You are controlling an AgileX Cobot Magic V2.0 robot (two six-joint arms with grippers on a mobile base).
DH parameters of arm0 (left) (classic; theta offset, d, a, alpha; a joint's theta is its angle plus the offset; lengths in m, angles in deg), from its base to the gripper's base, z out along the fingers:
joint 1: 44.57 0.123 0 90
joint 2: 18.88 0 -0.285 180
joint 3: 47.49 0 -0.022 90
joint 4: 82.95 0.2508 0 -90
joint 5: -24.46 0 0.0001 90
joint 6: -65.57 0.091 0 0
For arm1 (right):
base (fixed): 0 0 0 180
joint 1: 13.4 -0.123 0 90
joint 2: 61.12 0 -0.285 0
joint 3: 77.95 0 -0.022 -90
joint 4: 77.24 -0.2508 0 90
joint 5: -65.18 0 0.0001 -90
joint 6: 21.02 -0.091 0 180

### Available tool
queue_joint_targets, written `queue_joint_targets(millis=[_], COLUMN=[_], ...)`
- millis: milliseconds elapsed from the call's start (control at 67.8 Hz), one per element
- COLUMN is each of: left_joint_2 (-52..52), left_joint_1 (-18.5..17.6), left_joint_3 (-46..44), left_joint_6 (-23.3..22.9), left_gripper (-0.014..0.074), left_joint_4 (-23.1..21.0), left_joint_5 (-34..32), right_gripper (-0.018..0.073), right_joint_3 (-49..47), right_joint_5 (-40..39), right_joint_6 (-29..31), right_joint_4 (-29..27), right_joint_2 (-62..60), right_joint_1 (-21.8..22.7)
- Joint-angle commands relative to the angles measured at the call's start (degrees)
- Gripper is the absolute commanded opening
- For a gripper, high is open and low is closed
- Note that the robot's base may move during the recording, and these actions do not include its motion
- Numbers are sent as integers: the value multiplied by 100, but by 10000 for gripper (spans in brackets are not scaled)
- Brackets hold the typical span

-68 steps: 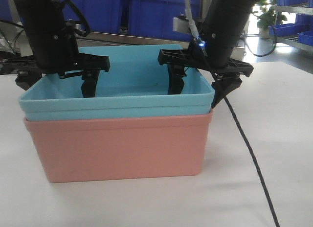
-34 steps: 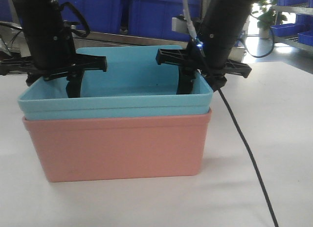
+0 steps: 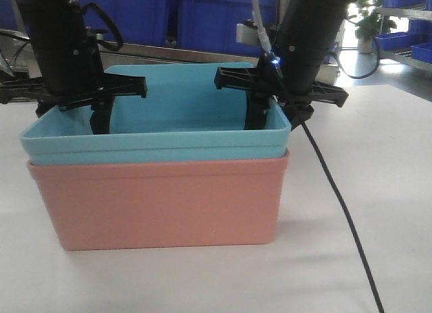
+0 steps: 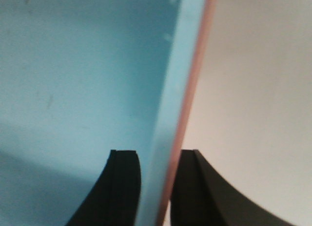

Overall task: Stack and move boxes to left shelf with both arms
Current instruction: 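Close both grippers on the bin walls and lift the stack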

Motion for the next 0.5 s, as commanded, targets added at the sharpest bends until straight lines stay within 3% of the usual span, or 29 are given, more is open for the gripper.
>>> queue_joint_targets(millis=[0,251,486], left_joint_2=[373,955,1520], left_joint_1=[-50,-54,-272], left_joint_3=[-47,-47,-47], left_joint_6=[414,414,414], left_gripper=[-3,-3,-3], left_joint_4=[-161,-152,8], left_joint_5=[-158,-158,-96], right_gripper=[50,50,50], right_joint_3=[-108,-108,-108], right_joint_5=[-200,-231,-184], right_joint_6=[49,49,68], right_joint_4=[26,26,32], right_joint_2=[-467,-828,-1135], right_joint_1=[-11,-11,-11])
